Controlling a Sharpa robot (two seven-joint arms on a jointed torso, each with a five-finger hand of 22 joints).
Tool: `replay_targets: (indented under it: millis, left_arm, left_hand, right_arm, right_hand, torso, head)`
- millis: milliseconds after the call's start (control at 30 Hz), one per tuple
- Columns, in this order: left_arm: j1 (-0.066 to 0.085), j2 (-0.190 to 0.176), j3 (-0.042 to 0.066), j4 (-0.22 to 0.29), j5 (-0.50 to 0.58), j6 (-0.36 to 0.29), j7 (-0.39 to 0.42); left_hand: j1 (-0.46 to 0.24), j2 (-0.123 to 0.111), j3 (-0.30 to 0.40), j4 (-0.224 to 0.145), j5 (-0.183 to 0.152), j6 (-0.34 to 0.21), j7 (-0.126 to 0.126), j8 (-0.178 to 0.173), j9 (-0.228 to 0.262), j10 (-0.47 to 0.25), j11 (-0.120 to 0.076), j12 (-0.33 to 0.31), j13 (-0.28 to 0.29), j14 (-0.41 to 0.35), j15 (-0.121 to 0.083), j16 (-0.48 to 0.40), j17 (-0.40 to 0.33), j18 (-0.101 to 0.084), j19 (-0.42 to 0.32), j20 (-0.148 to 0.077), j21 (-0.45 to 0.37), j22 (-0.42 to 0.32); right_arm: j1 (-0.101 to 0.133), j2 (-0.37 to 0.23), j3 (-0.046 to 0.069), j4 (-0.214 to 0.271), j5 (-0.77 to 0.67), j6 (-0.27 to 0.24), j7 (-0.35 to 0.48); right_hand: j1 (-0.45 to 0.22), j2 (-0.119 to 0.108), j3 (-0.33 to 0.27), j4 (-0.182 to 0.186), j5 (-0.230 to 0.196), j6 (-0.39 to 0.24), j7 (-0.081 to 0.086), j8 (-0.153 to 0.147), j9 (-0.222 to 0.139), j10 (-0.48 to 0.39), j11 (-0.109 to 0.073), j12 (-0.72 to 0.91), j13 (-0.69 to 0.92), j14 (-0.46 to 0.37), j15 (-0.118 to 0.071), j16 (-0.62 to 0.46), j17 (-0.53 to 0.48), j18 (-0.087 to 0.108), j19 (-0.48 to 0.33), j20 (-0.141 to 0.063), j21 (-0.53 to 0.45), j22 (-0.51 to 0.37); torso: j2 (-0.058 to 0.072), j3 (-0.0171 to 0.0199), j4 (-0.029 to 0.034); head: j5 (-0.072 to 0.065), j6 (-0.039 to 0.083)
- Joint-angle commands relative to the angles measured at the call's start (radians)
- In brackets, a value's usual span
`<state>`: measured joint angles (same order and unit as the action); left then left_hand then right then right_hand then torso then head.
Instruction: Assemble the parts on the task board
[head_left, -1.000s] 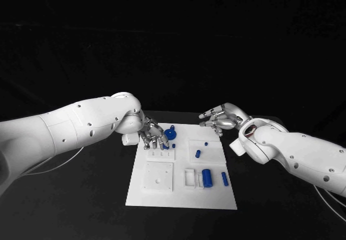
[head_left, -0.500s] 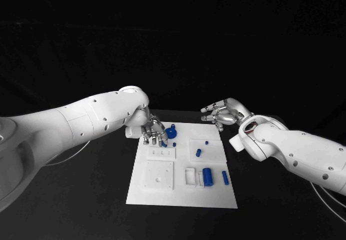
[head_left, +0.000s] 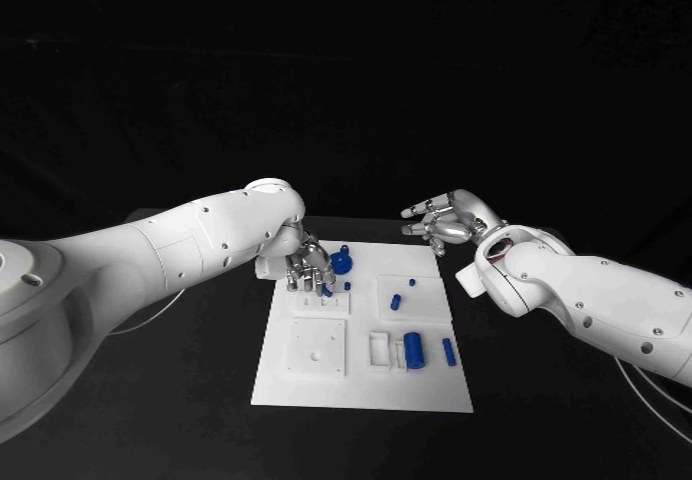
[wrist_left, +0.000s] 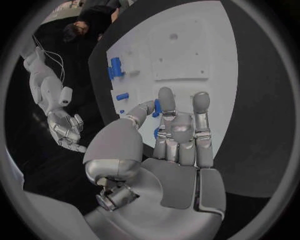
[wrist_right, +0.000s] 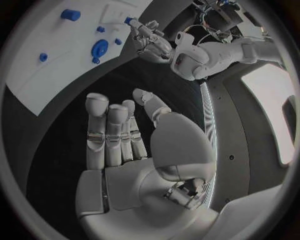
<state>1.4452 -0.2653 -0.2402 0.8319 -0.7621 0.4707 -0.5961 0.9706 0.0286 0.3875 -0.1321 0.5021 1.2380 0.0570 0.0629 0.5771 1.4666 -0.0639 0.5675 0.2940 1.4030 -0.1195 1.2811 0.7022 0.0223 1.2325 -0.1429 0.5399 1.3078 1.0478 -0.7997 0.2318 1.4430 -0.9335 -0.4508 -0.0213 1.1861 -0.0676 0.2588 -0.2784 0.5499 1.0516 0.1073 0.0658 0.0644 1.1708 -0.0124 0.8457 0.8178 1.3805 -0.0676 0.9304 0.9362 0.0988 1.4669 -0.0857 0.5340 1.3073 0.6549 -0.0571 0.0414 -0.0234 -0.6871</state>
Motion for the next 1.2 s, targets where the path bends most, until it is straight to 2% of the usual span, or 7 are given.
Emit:
replay_targets:
  millis: [33, 433, 600, 1200]
  left_arm:
    - [-0.006, 0.008, 0.001, -0.011, -0.05, -0.008, -0.009]
    - [-0.023, 0.02, 0.001, -0.023, -0.121, -0.026, -0.004]
    - [-0.029, 0.021, 0.001, -0.02, -0.13, -0.032, -0.002]
    - [-0.041, 0.021, 0.001, -0.004, -0.147, -0.032, 0.007]
  left_hand:
    - [0.006, 0.008, 0.161, -0.154, 0.008, 0.097, -0.069, 0.004, 0.001, 0.049, -0.009, 0.002, -0.001, 0.015, -0.008, 0.001, 0.001, 0.009, 0.003, 0.0, 0.004, 0.02]
    - [0.006, 0.007, 0.163, -0.153, 0.011, 0.099, -0.07, 0.004, 0.002, 0.049, -0.009, 0.004, -0.002, 0.017, -0.008, 0.003, 0.005, 0.009, 0.003, 0.0, 0.005, 0.02]
    - [0.006, 0.006, 0.164, -0.153, 0.012, 0.099, -0.069, 0.003, 0.003, 0.049, -0.009, 0.005, -0.002, 0.017, -0.007, 0.002, 0.004, 0.009, 0.002, 0.001, 0.006, 0.02]
    - [0.006, 0.005, 0.166, -0.153, 0.016, 0.1, -0.069, 0.003, 0.001, 0.049, -0.009, 0.005, -0.004, 0.018, -0.006, 0.001, 0.004, 0.009, 0.001, 0.002, 0.007, 0.02]
  right_arm:
    - [0.0, 0.002, 0.001, 0.002, -0.008, -0.01, 0.001]
    - [0.0, 0.005, 0.002, 0.004, -0.006, -0.008, 0.0]
    - [0.0, 0.006, 0.002, 0.004, -0.005, -0.006, 0.0]
    - [0.0, 0.01, 0.002, 0.002, -0.004, -0.002, -0.001]
  right_hand:
    - [0.0, -0.011, 0.007, -0.001, 0.004, 0.007, 0.0, -0.004, -0.001, 0.005, 0.001, -0.005, -0.002, 0.002, -0.008, -0.005, -0.001, 0.005, 0.024, -0.008, -0.005, 0.058]
    - [0.001, -0.012, 0.012, -0.001, 0.004, 0.007, 0.0, -0.004, -0.001, 0.005, 0.001, -0.006, -0.004, 0.001, -0.008, -0.006, -0.002, 0.005, 0.024, -0.008, -0.004, 0.058]
    - [0.001, -0.013, 0.016, -0.001, 0.004, 0.007, 0.0, -0.004, -0.001, 0.006, 0.001, -0.006, -0.006, 0.001, -0.008, -0.006, -0.003, 0.005, 0.024, -0.008, -0.005, 0.058]
    - [0.001, -0.014, 0.02, -0.001, 0.003, 0.008, 0.0, -0.004, -0.001, 0.006, 0.001, -0.006, -0.007, 0.001, -0.008, -0.006, -0.003, 0.005, 0.024, -0.008, -0.005, 0.058]
  torso:
    - [0.001, -0.0008, -0.0001]
    - [-0.001, -0.0015, 0.0004]
    - [-0.002, -0.0008, 0.0018]
    - [-0.001, -0.0009, 0.0007]
  head:
    - [-0.001, -0.001]
    - [-0.001, -0.006]
    - [-0.002, -0.007]
    - [-0.003, -0.006]
